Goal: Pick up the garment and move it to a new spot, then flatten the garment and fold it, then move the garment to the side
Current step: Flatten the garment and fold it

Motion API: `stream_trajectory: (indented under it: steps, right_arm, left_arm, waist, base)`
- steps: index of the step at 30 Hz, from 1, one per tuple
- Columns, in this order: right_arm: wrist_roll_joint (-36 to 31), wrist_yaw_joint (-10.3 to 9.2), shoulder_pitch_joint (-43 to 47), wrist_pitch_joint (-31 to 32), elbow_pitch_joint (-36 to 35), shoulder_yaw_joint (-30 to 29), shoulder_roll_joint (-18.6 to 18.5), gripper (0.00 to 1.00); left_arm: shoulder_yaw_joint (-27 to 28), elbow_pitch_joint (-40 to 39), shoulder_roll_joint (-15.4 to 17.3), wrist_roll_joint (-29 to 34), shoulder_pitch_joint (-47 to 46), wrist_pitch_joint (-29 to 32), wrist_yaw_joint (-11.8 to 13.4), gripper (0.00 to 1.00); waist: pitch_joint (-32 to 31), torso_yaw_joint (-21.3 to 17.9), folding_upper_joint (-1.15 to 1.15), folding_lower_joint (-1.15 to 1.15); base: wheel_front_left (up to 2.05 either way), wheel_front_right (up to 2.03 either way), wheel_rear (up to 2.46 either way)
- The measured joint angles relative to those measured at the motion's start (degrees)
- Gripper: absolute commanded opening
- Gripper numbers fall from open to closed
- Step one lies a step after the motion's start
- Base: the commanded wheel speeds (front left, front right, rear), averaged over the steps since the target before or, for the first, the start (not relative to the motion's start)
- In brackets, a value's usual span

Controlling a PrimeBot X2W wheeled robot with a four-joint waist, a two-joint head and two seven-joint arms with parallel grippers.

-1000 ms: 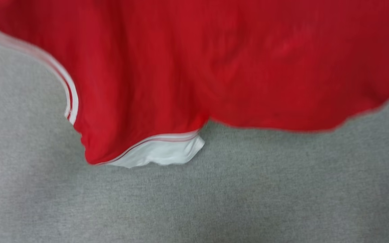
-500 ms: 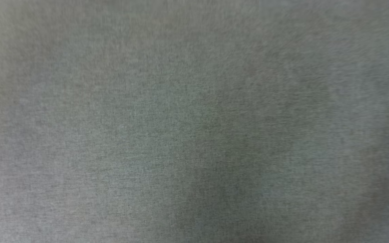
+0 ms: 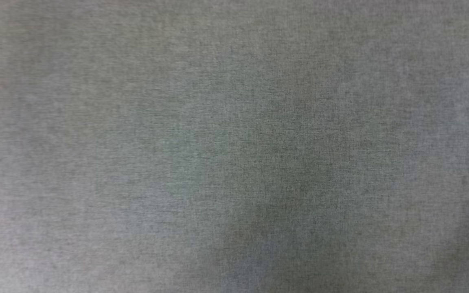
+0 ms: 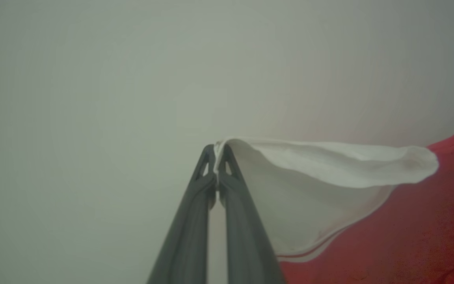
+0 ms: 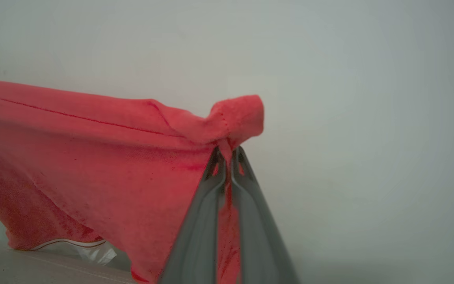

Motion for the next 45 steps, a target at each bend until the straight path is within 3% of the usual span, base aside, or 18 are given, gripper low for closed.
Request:
stream_trajectory:
  steps: [7,19,22,32,39,42,45]
  right_arm:
    - [1.76,-0.01,14.73,-5.37,3.22,3.49,0.93,0.00]
    - [10.16,-0.01,37.80,-6.73,3.72,9.69,-3.90,0.00]
    - [12.04,0.00,42.95,-6.83,1.67,11.82,-5.00,0.00]
    - [16.93,-0.01,56.94,-5.67,-0.54,10.85,-5.83,0.00]
    - [21.40,-0.01,69.35,-1.01,-4.68,7.10,-6.25,0.00]
    - [23.77,-0.02,73.50,1.75,-7.01,5.87,-6.05,0.00]
    - [24.60,-0.02,77.39,3.97,-10.07,5.63,-6.04,0.00]
  left_arm:
    - [-2.49,-0.32,-1.40,-2.00,18.34,-2.46,1.12,0.00]
    - [-7.49,-8.57,-4.33,-7.14,51.47,-2.01,6.44,0.00]
    - [-8.08,-11.83,-2.63,-8.55,58.20,-0.22,7.58,0.00]
    - [-9.95,-25.26,6.43,-15.55,78.01,9.49,8.99,0.00]
    - [-12.34,-36.42,11.67,-22.09,90.21,16.42,10.09,0.00]
    - [-12.34,-40.20,12.51,-27.41,95.57,17.95,10.44,0.00]
    - [-12.44,-43.12,15.51,-28.97,98.46,19.22,10.60,0.00]
  waist:
    - [-3.45,1.01,0.00,0.00]
    - [-14.92,3.89,0.00,-0.01]
    - [-18.26,4.77,0.00,-0.02]
    - [-28.01,8.01,0.00,-0.03]
    - [-33.84,9.53,0.00,-0.03]
    - [-35.39,9.20,0.00,-0.04]
    - [-36.04,8.26,0.00,-0.04]
  base:
    - [0.00,0.00,0.00]
    - [0.00,0.00,0.00]
    - [0.00,0.00,0.00]
    - [0.00,0.00,0.00]
    - [0.00,0.00,0.00]
    - [0.00,0.00,0.00]
    - [0.00,0.00,0.00]
